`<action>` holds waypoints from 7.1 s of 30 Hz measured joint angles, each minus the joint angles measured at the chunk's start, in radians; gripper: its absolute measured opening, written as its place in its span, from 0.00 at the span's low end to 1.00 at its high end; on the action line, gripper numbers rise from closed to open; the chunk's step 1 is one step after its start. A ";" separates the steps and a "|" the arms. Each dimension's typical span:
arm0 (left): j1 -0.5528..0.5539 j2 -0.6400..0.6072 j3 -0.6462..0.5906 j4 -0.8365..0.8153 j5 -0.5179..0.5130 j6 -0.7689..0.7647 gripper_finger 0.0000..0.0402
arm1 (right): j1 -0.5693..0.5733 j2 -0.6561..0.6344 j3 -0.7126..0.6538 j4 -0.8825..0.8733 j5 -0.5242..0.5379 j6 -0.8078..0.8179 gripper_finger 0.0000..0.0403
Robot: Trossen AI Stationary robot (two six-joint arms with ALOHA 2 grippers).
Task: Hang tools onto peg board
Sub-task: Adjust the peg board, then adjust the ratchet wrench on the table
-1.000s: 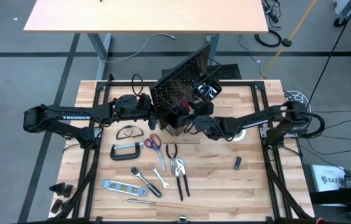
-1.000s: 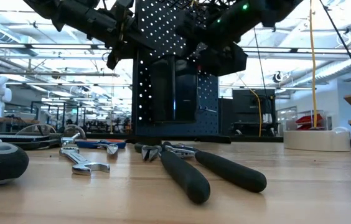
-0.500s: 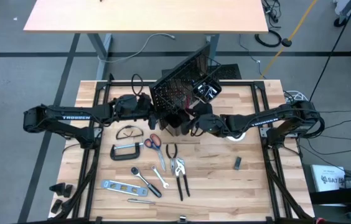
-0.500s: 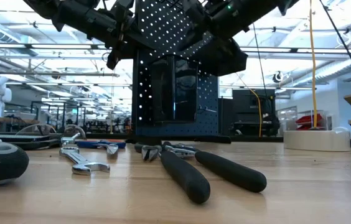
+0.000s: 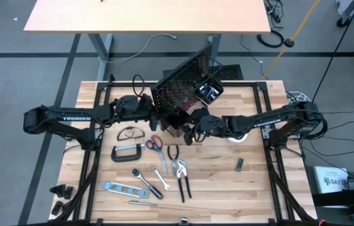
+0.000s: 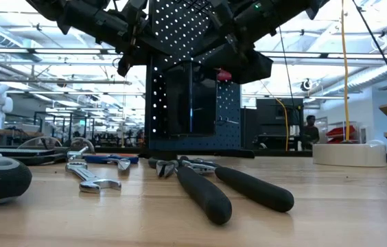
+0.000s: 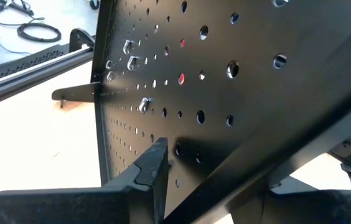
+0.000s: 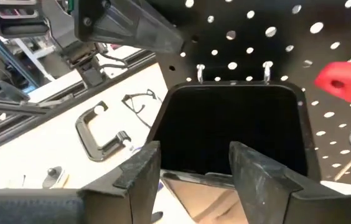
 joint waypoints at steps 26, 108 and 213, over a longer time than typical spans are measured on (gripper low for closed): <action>0.211 -0.120 0.000 -0.260 0.020 0.286 0.30 | 0.217 -0.300 0.000 -0.327 0.073 -0.139 0.46; 0.711 -0.341 0.162 -0.563 0.705 0.597 0.31 | 0.100 -0.399 0.000 -0.655 0.155 -0.214 0.46; -0.797 0.454 0.081 -0.578 -0.024 0.477 0.30 | 0.096 -0.159 -0.143 -0.227 0.019 -0.239 0.46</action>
